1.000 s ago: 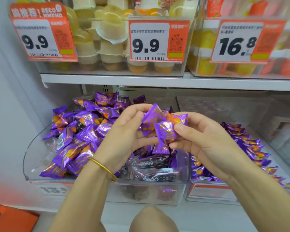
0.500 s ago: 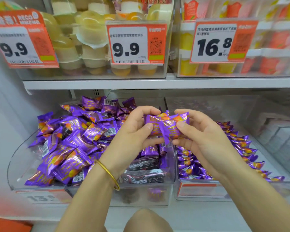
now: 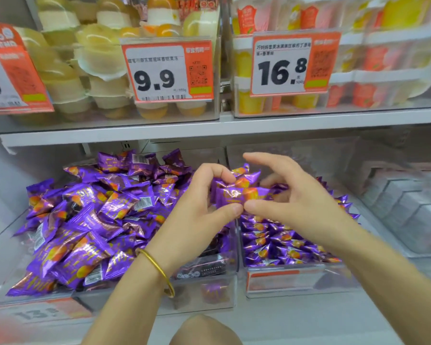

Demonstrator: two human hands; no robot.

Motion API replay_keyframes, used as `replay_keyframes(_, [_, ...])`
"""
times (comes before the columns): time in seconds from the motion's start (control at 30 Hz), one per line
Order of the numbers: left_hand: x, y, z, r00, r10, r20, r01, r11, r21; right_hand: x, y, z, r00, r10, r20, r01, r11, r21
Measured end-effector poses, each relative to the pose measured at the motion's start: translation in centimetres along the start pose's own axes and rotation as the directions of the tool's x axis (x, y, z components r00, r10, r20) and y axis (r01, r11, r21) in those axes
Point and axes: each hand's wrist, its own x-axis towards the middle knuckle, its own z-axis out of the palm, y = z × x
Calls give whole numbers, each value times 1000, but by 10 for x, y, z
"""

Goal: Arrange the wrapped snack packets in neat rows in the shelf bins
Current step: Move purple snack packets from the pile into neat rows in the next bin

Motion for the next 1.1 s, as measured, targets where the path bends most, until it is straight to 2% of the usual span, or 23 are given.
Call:
replay_keyframes(0.13, [12,14,30,996,17,90,-22,998,56,-4,1,-46,978,-58,202,78,993,-92])
replay_keyframes(0.3, [43,14,79,985,-9,173,-2,998,65,-7,28,-100,964,59,258,-37,996,-87])
replay_keyframes(0.43, [79,-2,120,982,-29,188,-4,985,173,0,58,-137,959,157,237,-123,981,-149])
replay_keyframes(0.63, [134,-28,161,985,-121,126,94,975,199,25,88,-172,969,218,117,-149,892,-426])
replay_keyframes(0.7, [150,-47,165,984,-152,89,105,912,397,37,98,-184,968,243,65,-156,782,-604])
replay_keyframes(0.77, [161,-65,169,977,-160,143,19,727,686,48,109,-189,954,295,54,-156,643,-749])
replay_keyframes(0.8, [165,-74,173,962,-172,214,-59,633,772,52,115,-189,946,319,61,-149,592,-792])
replay_keyframes(0.87, [167,-87,183,907,-225,357,-214,485,848,61,129,-185,927,363,88,-127,528,-840])
replay_keyframes(0.93, [167,-99,193,860,-280,427,-311,376,873,68,145,-180,907,406,115,-96,463,-881])
replay_keyframes(1.0, [168,-107,197,840,-330,431,-316,349,882,75,159,-174,877,463,128,-91,423,-902])
replay_keyframes(1.1, [167,-112,195,823,-373,429,-279,393,876,81,176,-165,839,529,126,-124,412,-903])
